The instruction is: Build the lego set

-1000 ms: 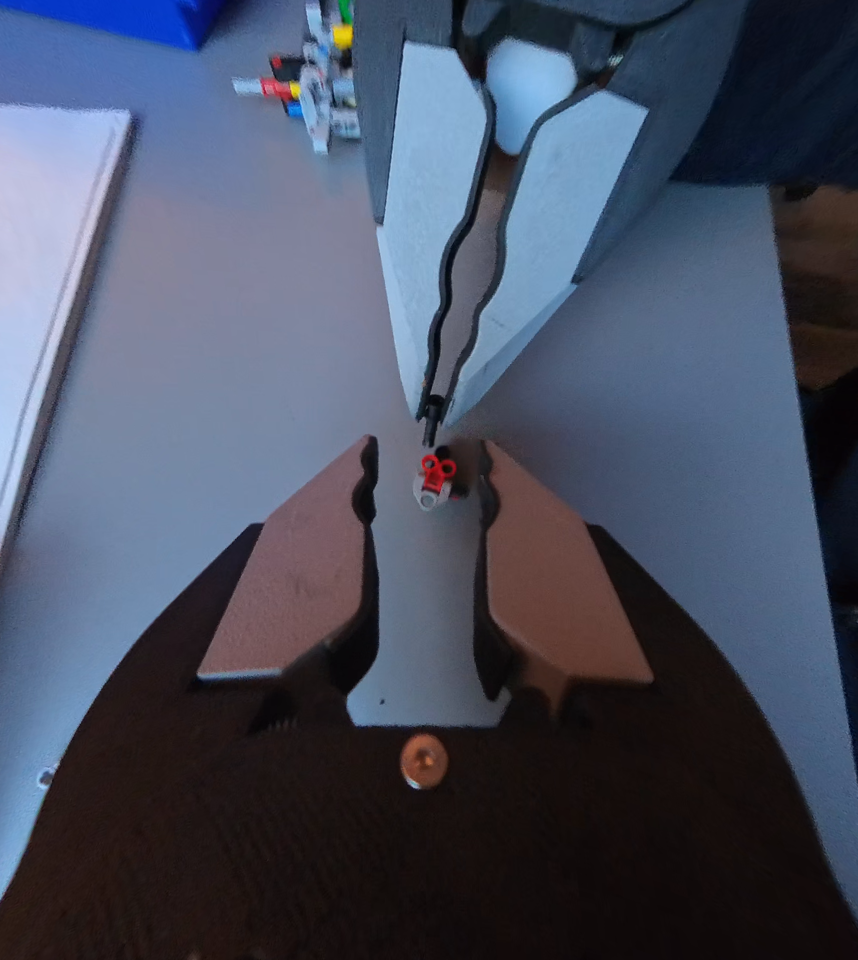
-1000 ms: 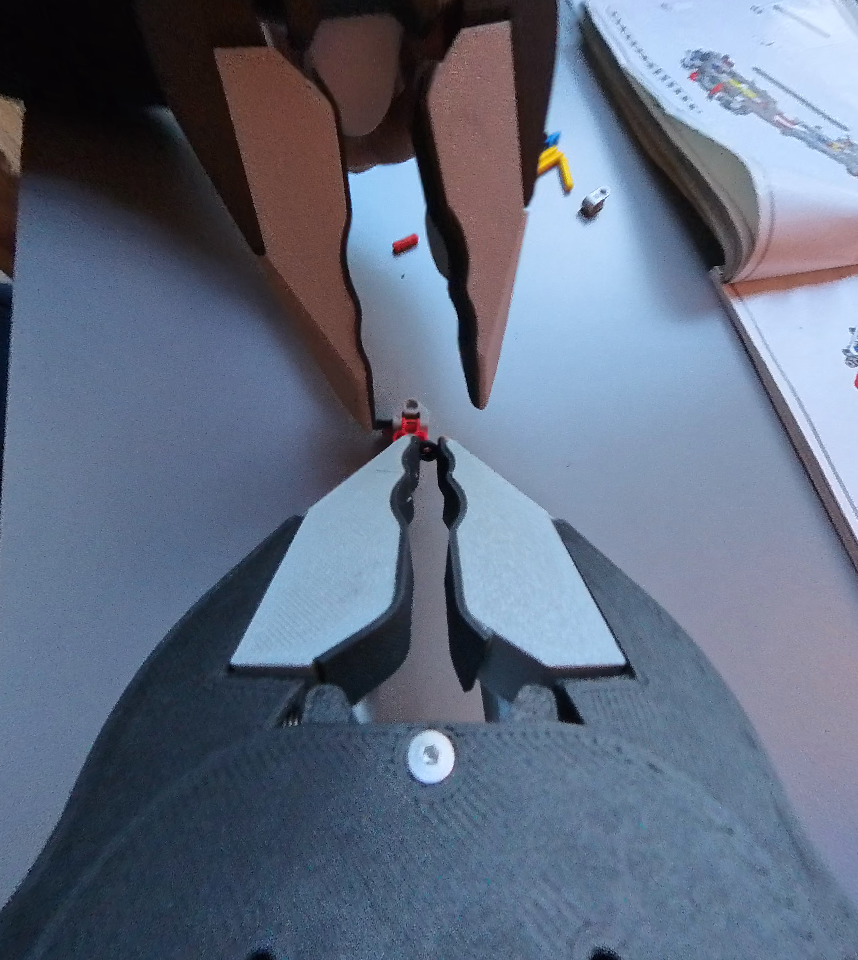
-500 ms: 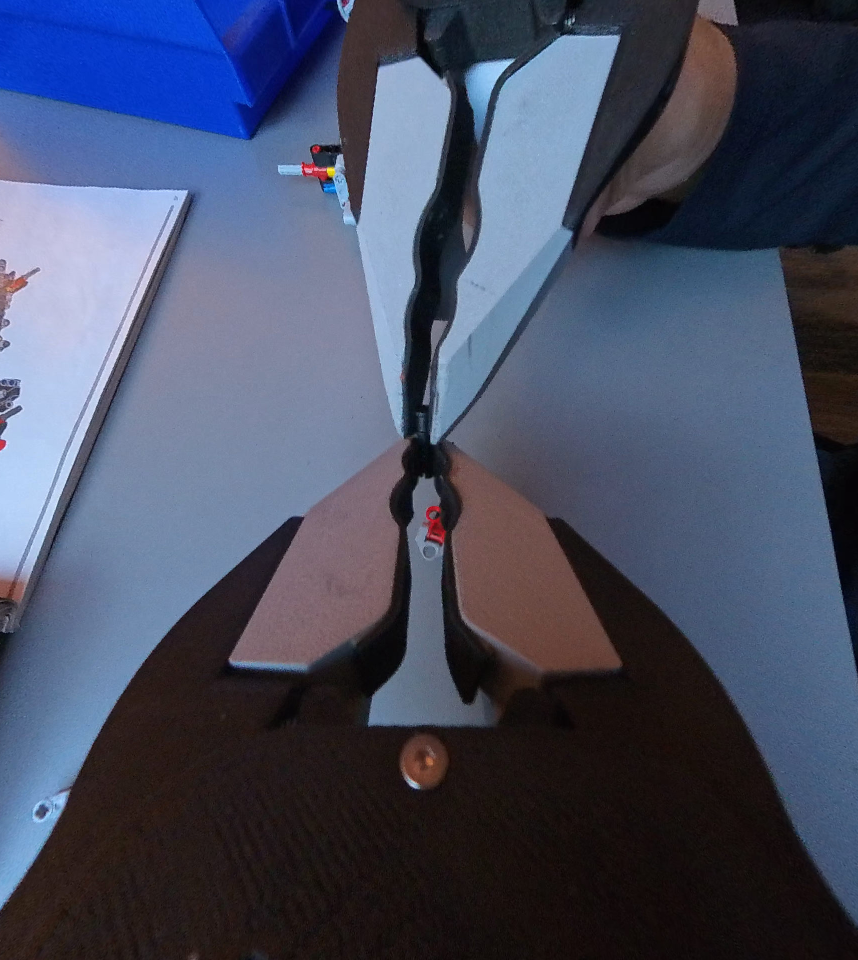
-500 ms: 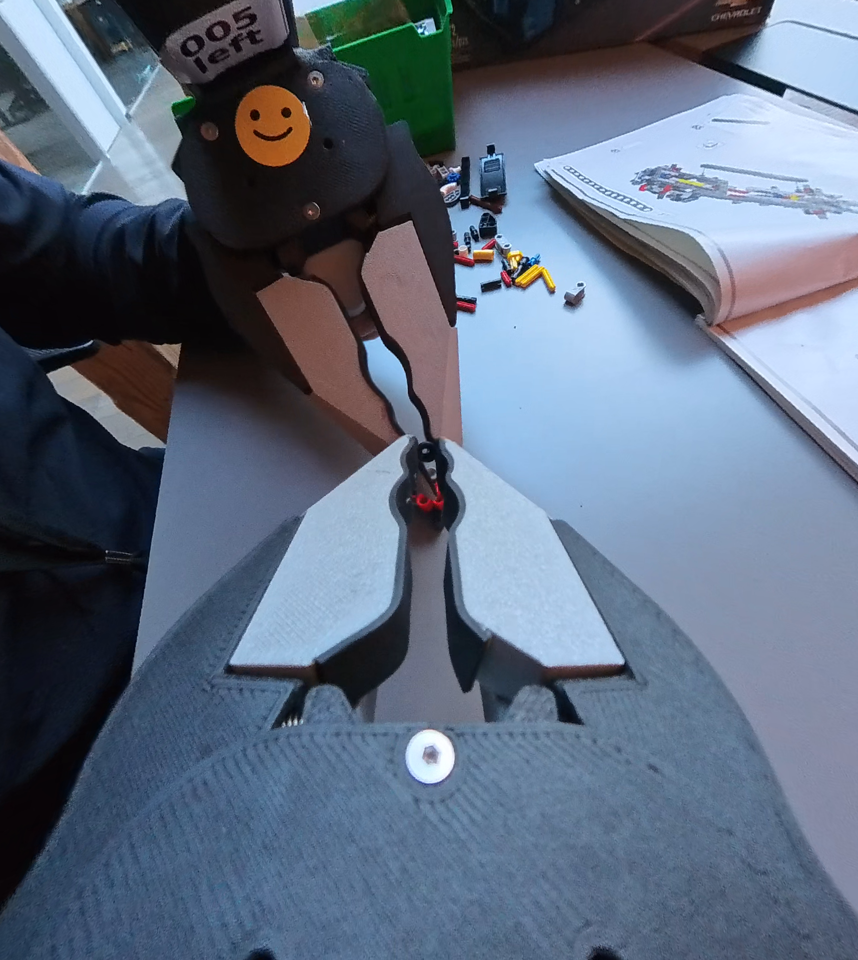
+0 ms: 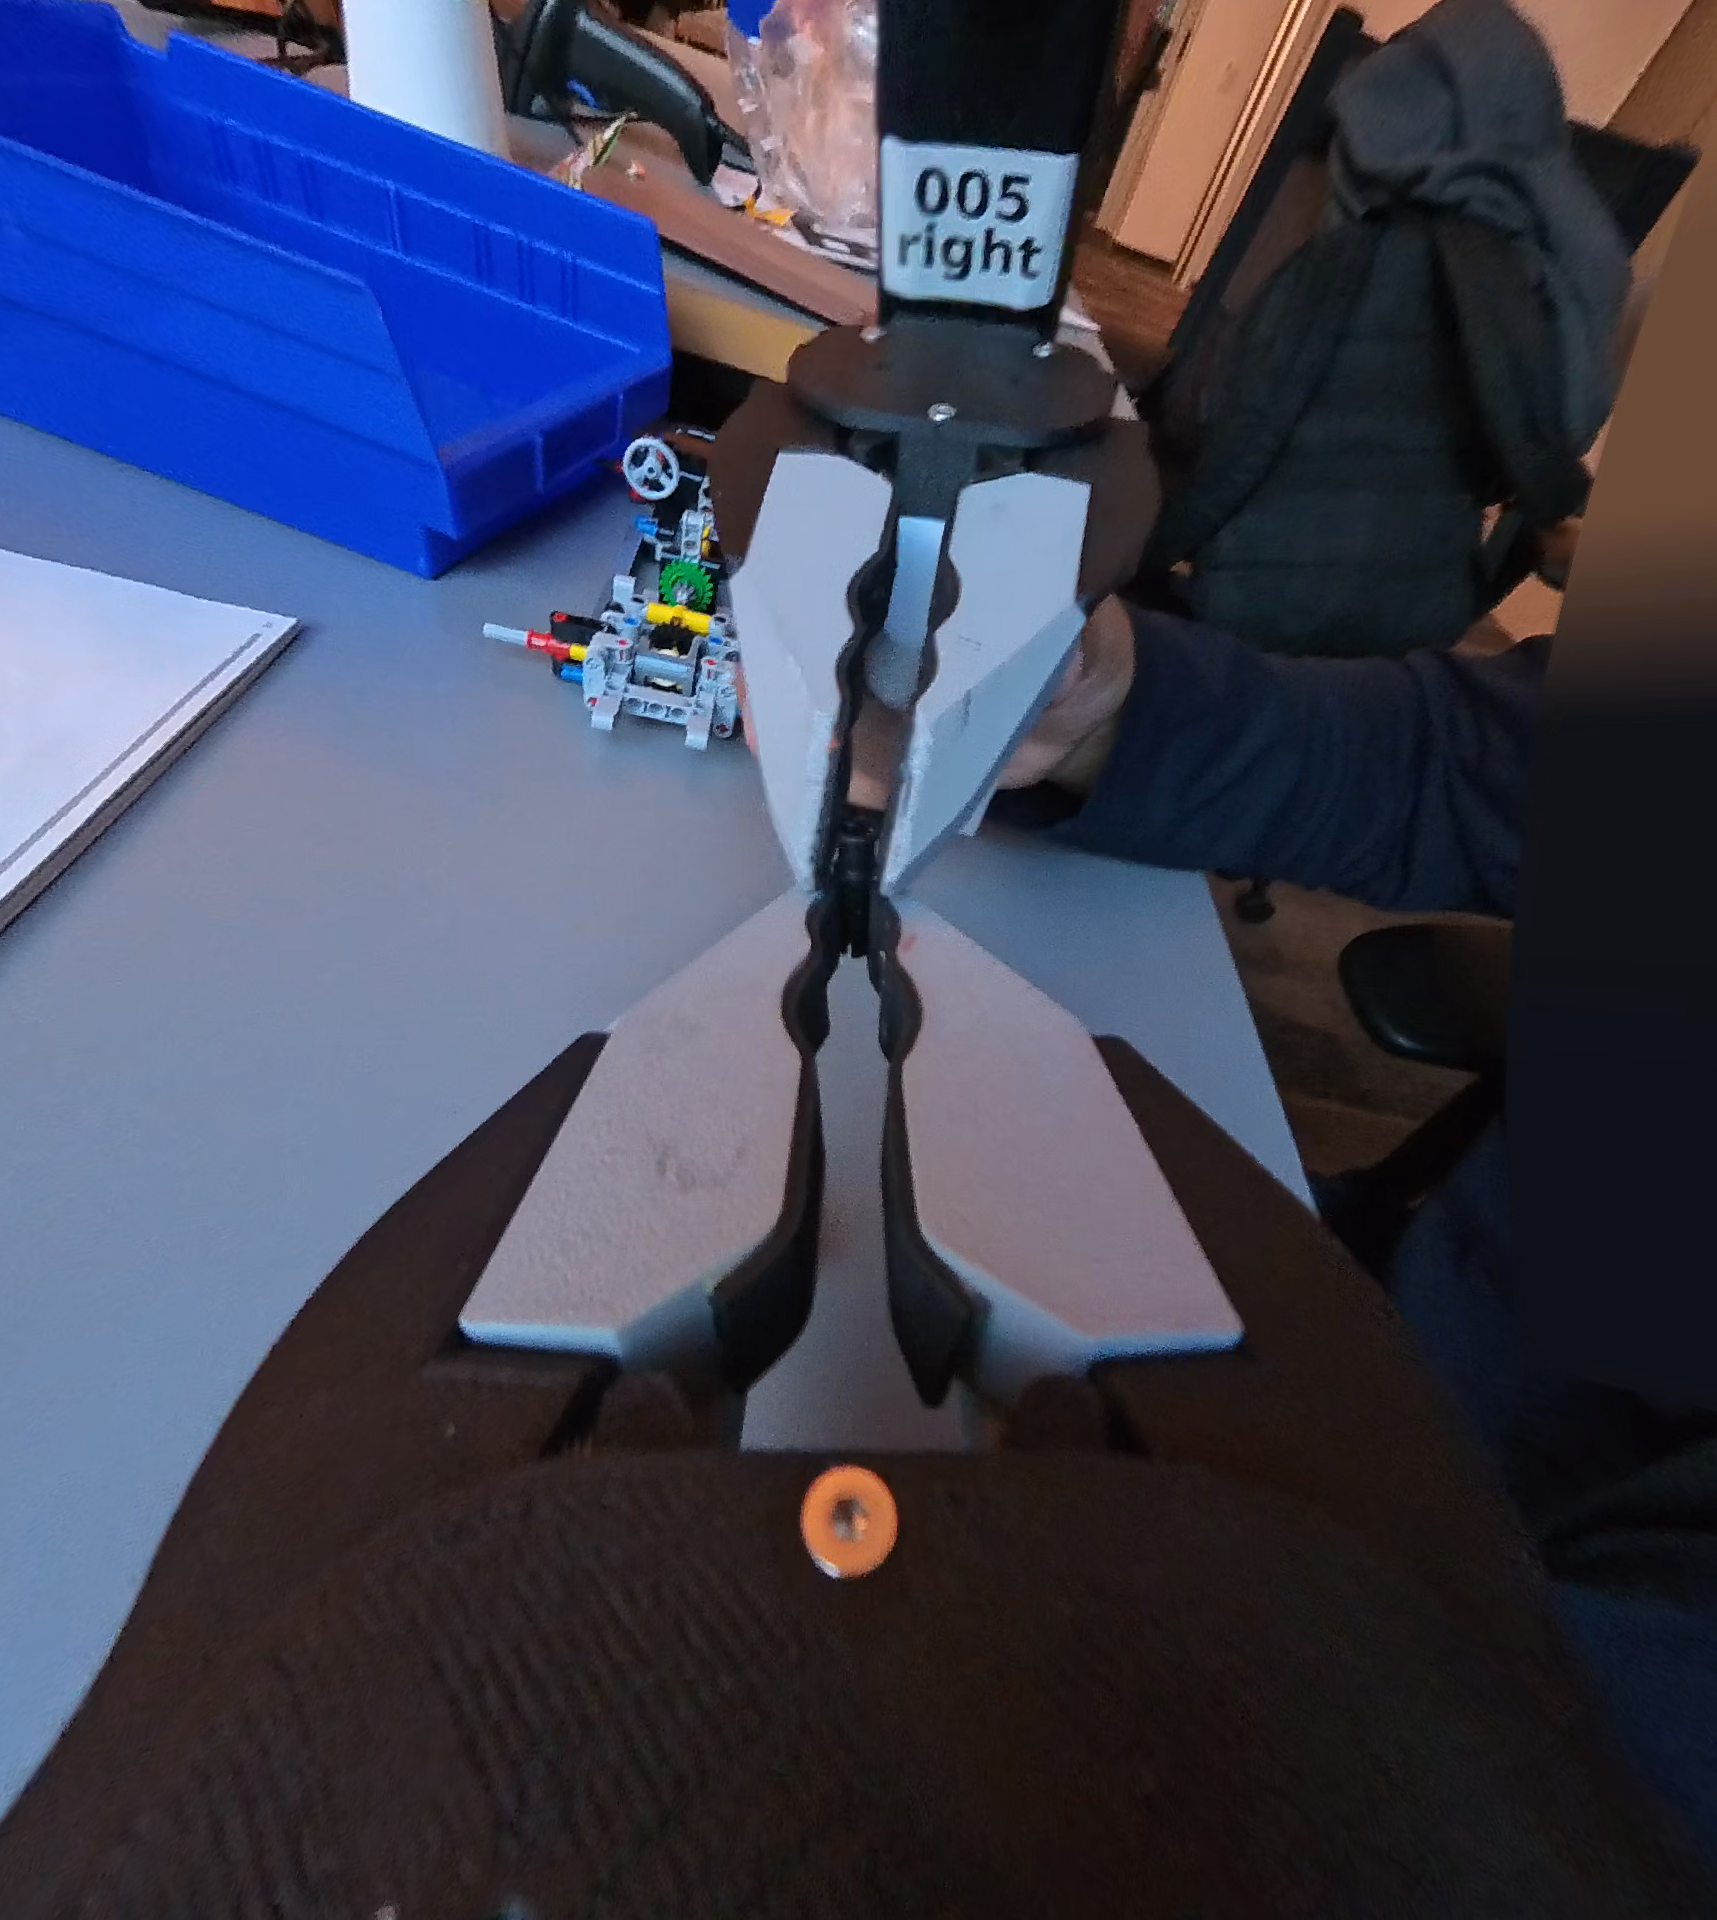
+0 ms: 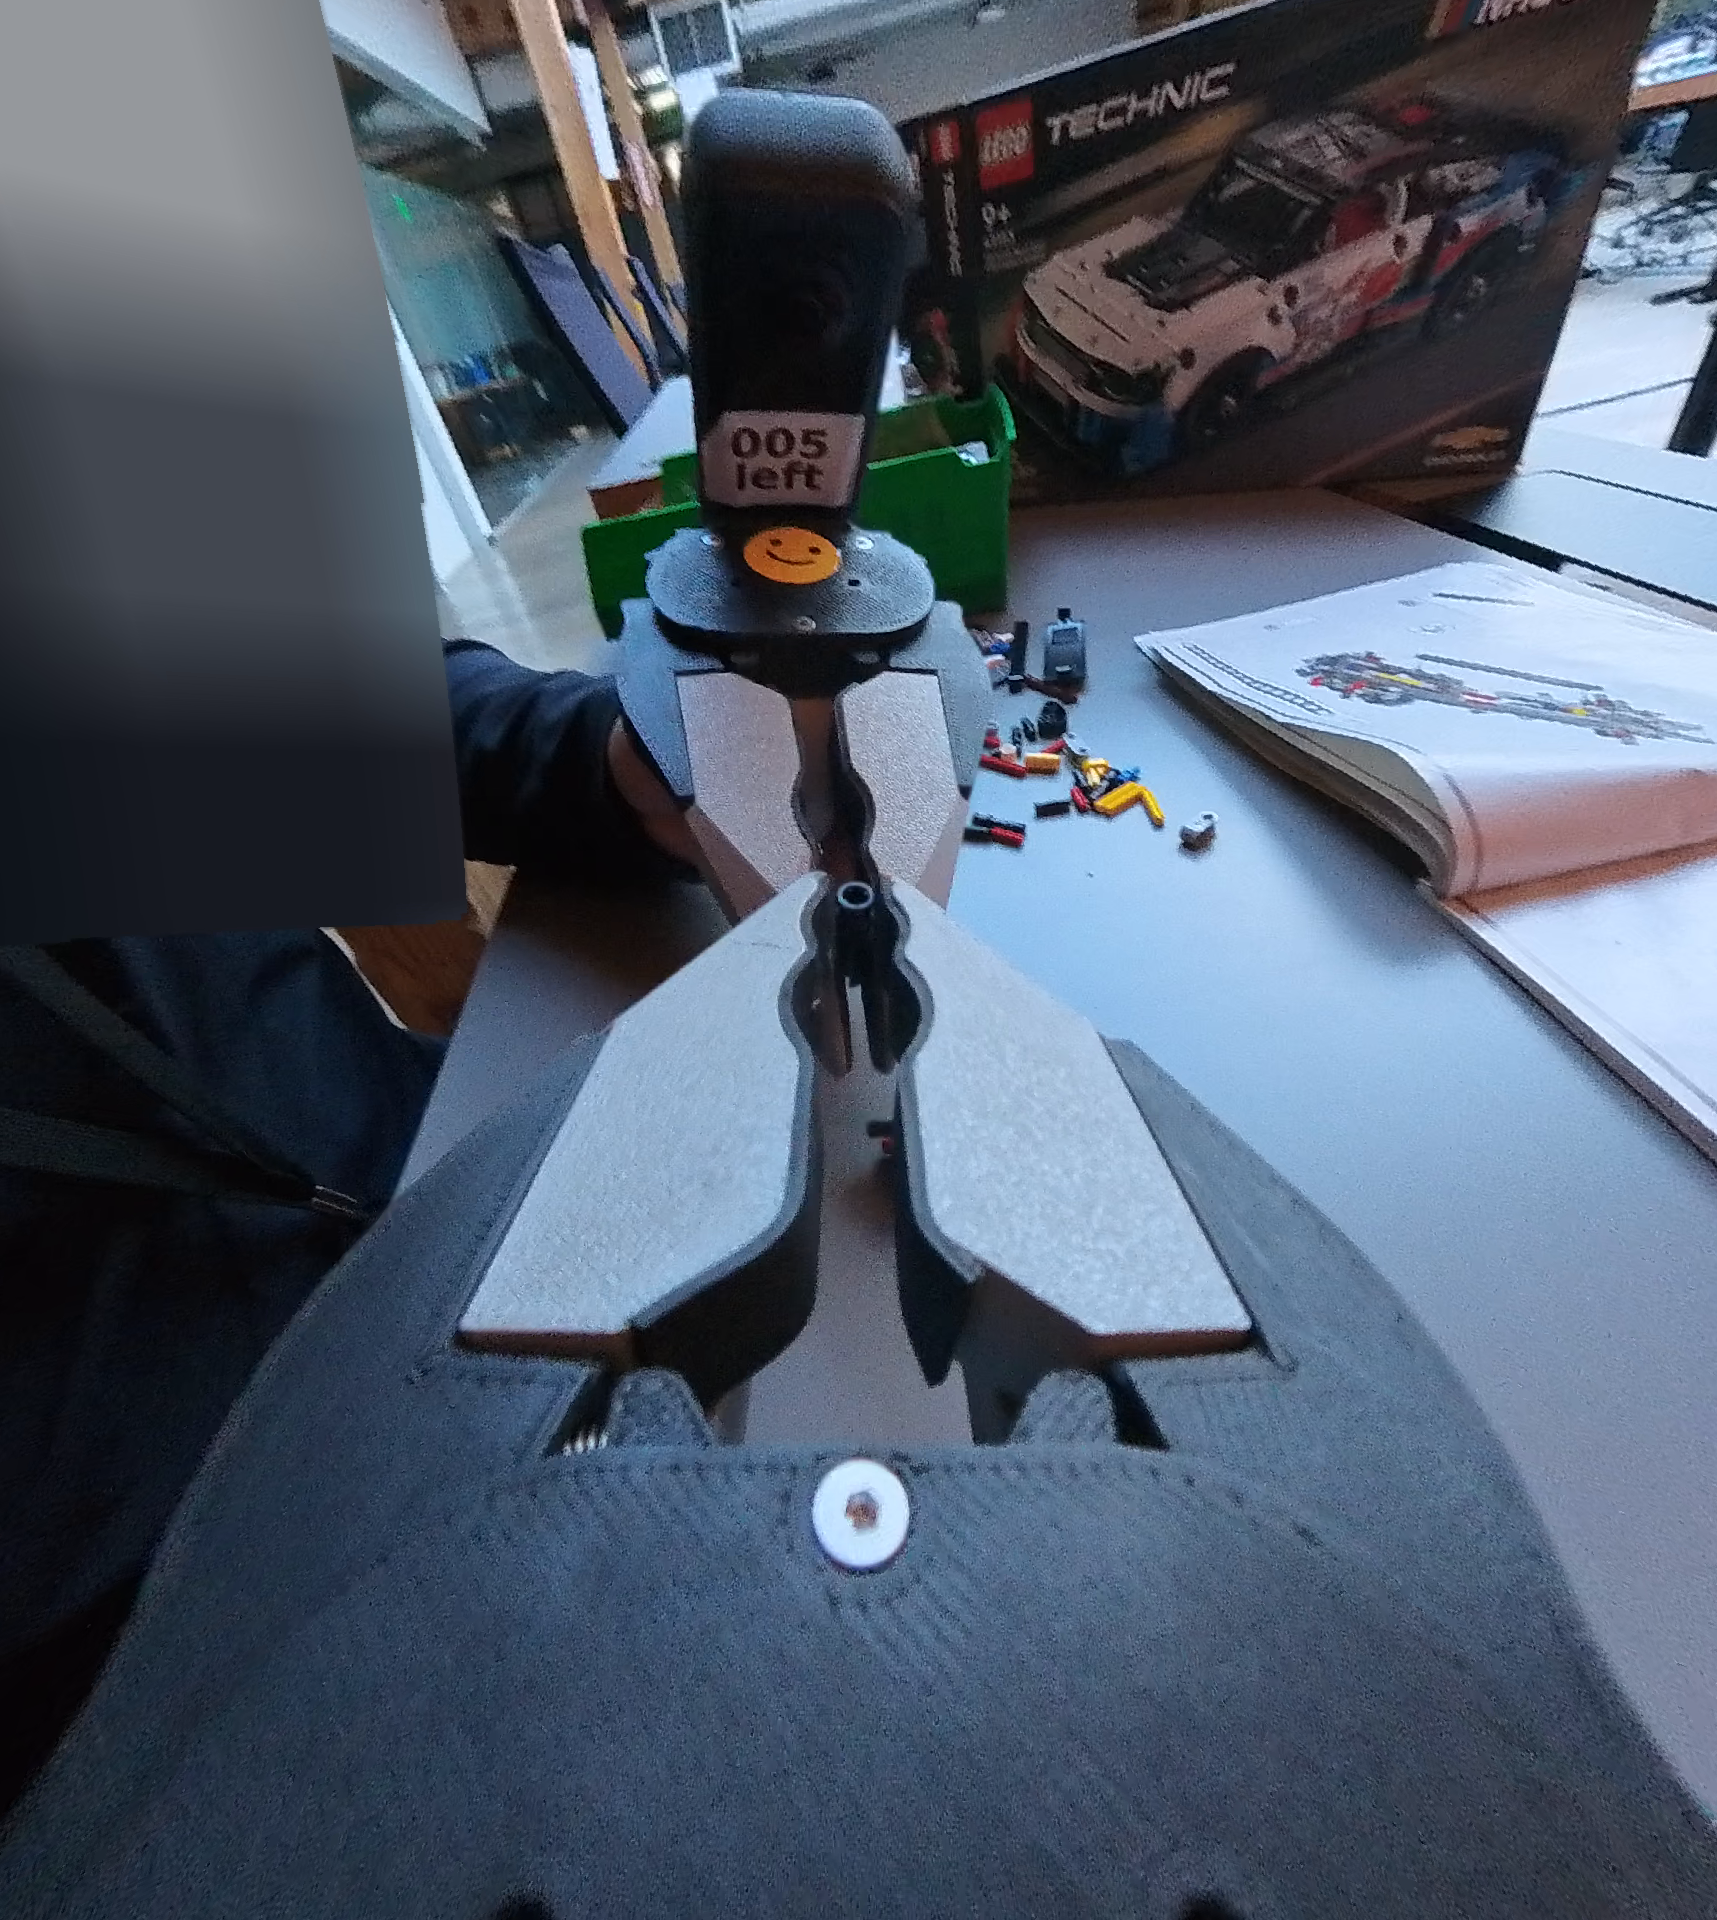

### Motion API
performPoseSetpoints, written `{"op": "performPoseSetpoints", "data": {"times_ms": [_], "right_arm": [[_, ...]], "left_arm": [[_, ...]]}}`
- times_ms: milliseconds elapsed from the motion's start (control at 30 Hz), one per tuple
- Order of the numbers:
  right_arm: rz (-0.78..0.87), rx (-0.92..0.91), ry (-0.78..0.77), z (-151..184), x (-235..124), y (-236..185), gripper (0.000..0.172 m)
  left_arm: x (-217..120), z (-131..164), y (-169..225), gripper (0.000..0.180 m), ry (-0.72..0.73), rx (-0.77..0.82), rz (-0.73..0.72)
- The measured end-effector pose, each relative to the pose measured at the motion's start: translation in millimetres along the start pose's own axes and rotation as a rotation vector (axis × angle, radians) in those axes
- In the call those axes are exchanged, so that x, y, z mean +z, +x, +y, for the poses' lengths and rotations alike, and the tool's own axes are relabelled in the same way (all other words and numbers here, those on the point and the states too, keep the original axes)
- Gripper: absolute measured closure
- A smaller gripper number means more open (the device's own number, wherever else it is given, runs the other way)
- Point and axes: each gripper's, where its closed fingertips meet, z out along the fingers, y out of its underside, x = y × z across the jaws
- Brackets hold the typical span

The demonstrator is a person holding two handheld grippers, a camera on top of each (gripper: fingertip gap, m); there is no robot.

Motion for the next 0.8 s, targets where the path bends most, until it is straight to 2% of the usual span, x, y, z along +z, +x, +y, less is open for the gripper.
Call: {"op": "performPoseSetpoints", "data": {"times_ms": [200,333,500,800], "right_arm": [[0.000,0.022,0.011,1,0,4,0.169],[0.040,-0.043,-0.013,3,0,5,0.169],[0.014,-0.007,-0.024,5,-1,4,0.168],[0.007,0.026,-0.028,6,-3,5,0.168]], "left_arm": [[-1,1,-5,0.179,0.001,0.014,-0.030],[-1,4,-8,0.179,-0.026,0.077,-0.075],[1,6,-9,0.179,-0.049,0.155,-0.120],[1,6,-10,0.179,-0.044,0.127,-0.123]]}}
